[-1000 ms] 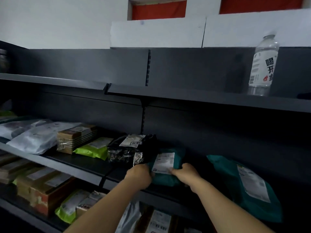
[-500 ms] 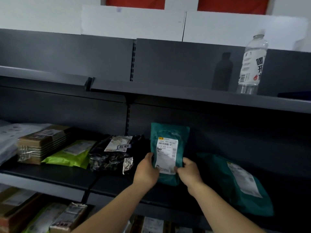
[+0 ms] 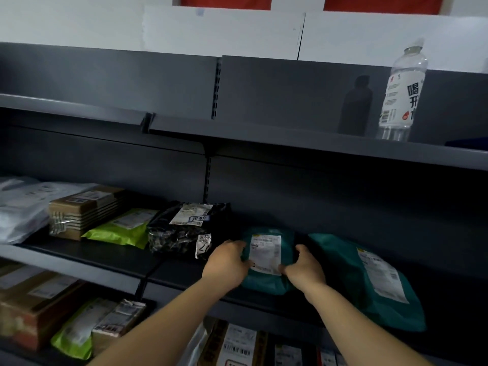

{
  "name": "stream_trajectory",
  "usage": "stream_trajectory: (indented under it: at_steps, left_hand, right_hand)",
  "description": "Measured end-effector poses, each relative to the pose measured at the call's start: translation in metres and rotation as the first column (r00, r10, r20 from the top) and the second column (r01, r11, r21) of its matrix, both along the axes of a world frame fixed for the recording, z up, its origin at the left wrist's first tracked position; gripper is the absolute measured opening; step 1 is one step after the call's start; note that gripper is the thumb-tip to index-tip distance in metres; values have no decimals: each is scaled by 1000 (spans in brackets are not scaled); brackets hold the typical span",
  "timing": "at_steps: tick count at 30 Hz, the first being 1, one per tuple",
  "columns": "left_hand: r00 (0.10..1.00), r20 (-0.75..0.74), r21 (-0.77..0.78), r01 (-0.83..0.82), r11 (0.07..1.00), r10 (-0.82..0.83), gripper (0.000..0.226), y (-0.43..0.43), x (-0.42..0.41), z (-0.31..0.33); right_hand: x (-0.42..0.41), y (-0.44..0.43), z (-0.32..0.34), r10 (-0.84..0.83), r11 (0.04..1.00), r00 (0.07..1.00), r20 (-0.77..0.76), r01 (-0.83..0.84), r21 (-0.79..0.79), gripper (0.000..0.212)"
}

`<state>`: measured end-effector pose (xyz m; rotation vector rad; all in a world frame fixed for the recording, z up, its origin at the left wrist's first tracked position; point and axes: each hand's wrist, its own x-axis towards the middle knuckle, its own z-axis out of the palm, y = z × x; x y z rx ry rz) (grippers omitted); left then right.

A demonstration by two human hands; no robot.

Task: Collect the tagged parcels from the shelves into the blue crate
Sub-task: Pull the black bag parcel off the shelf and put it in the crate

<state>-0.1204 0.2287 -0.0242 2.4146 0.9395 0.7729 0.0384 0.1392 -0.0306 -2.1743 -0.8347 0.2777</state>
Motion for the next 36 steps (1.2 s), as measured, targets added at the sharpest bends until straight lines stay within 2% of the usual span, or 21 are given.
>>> stream_trajectory:
  at_steps: [1,3,6,8,10,13,16,18,20,22,23,26,28,36]
  left_hand:
    - [999,14,73,-31,997,30,39,3,-6,6]
    - [993,80,188,-98,977,84,37,17,-19,19]
    - [976,122,306,-208,929,178,30,49,-46,40]
    - [959,56,315,-280,907,276,32,73,-66,48]
    - [926,-63,250,-345,905,371,38,96,-84,50]
    - [893,-181,60,-407,911,411,46,130,-100,44]
    - [913,-219,-151,-380,913,344,51,148,-107,36]
    - [955,-125,-315,-294,902,268,46,154,-109,29]
    - [969,57,-476,-185,860,240,37,160,-111,21]
    - [954,175,-522,-118,845,242,34,164,-111,15]
    - [945,215,-522,-102,847,247,34,166,-111,13]
    - [888,385,-503,-26,864,251,31,159,-113,12]
    - [844,482,-482,29,876,237,36,149,-117,11]
    - [783,593,-407,89,909,189,56,75,-137,14]
  right_hand:
    - [-4,1,5,-38,997,989,140,48,-67,70]
    - [-19,8,19,-55,994,936,347,85,-72,67]
    - [-50,29,39,108,993,917,383,-119,4,46]
    - [-73,48,45,234,968,934,270,-250,26,46]
    - [-94,68,49,288,952,954,82,-294,79,53]
    - [-113,92,51,273,958,942,-194,-247,148,63]
    - [-119,108,47,202,974,902,-382,-143,176,62]
    - [-121,116,42,161,977,858,-487,-70,201,52]
    - [-122,120,37,156,973,817,-555,-30,229,31]
    - [-125,122,31,153,966,805,-573,-1,257,13]
    - [-125,123,28,146,960,810,-568,22,279,14]
    - [-130,116,25,152,924,826,-543,77,376,41]
    - [-135,106,24,167,893,833,-528,100,439,51]
    - [-157,37,27,191,817,881,-433,102,568,53]
